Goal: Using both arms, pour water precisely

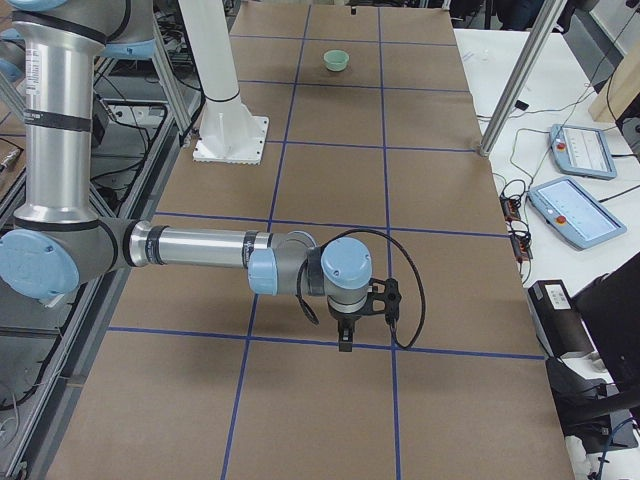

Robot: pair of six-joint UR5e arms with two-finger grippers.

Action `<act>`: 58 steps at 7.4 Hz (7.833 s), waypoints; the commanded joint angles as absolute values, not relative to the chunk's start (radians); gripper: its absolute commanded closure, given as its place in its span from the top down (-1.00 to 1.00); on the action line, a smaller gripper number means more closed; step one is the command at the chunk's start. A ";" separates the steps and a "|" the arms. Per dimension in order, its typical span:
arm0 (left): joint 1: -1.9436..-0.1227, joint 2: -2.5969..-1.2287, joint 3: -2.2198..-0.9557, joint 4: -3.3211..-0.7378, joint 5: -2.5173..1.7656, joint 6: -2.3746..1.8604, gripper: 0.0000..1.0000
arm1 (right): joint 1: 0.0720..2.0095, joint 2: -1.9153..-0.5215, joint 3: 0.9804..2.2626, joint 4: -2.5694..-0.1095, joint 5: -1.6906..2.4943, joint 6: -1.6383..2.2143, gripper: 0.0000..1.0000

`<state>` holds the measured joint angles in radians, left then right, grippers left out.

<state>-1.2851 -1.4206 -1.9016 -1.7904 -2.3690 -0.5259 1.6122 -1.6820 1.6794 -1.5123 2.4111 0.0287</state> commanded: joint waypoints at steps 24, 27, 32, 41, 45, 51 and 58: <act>-1.115 -1.602 -1.911 -1.846 -2.484 -0.997 -1.00 | 1.614 -1.689 1.709 -1.508 2.396 0.028 0.99; -1.042 -1.936 -1.918 -1.597 -2.410 -1.252 -1.00 | 1.614 -1.701 1.712 -1.508 2.396 0.028 0.99; -0.723 -2.362 -1.566 -1.646 -2.100 -1.632 -1.00 | 1.614 -1.700 1.718 -1.508 2.395 0.028 0.99; -0.598 -2.414 -1.336 -1.856 -1.990 -1.689 1.00 | 1.614 -1.687 1.712 -1.509 2.396 0.028 0.99; -0.761 -2.363 -1.625 -1.649 -2.124 -1.686 1.00 | 1.614 -1.616 1.741 -1.511 2.393 0.060 0.99; -0.772 -2.303 -1.739 -1.585 -2.115 -1.689 1.00 | 1.323 -1.914 2.070 -1.246 2.145 0.600 1.00; -0.762 -2.092 -1.932 -1.585 -2.065 -1.578 1.00 | 1.112 -2.151 2.183 -0.950 1.941 0.888 0.98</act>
